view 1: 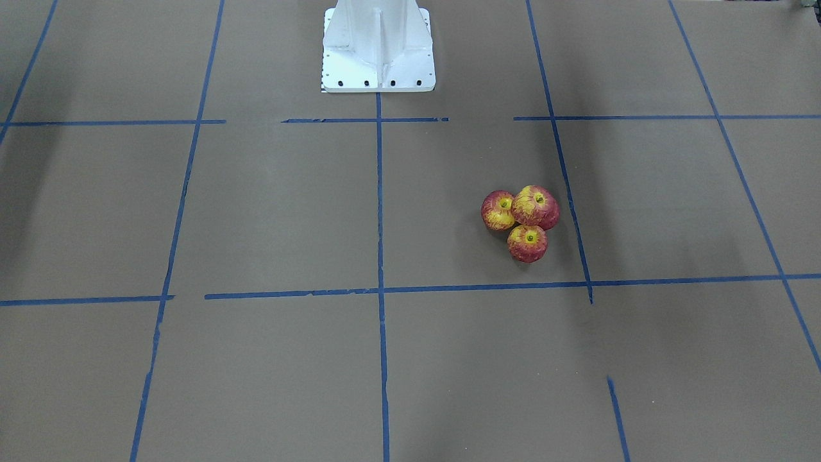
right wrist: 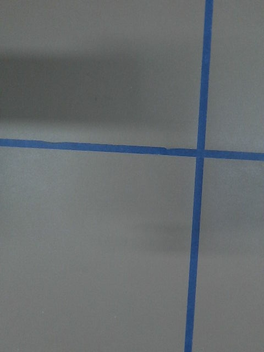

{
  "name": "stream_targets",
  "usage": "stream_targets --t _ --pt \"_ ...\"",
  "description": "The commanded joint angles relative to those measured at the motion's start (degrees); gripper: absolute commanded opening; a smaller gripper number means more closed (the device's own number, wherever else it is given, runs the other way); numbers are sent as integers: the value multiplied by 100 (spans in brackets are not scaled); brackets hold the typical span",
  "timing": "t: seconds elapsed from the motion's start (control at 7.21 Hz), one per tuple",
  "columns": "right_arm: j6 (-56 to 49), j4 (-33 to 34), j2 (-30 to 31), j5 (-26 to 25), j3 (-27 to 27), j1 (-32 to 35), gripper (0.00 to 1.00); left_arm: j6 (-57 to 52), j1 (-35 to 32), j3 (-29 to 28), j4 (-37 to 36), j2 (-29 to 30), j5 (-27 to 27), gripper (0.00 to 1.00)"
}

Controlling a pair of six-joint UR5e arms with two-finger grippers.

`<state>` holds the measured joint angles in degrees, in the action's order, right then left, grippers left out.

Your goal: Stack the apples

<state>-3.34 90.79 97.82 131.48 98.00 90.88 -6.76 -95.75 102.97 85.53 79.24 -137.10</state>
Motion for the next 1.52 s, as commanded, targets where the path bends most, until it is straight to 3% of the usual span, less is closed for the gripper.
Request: stream_targets --t 0.0,1.39 --pt "0 0 0 0 0 0 100 -18 3 -83 -2 -14 -1 100" --pt "0 0 0 0 0 0 100 -9 47 -207 236 3 8 100"
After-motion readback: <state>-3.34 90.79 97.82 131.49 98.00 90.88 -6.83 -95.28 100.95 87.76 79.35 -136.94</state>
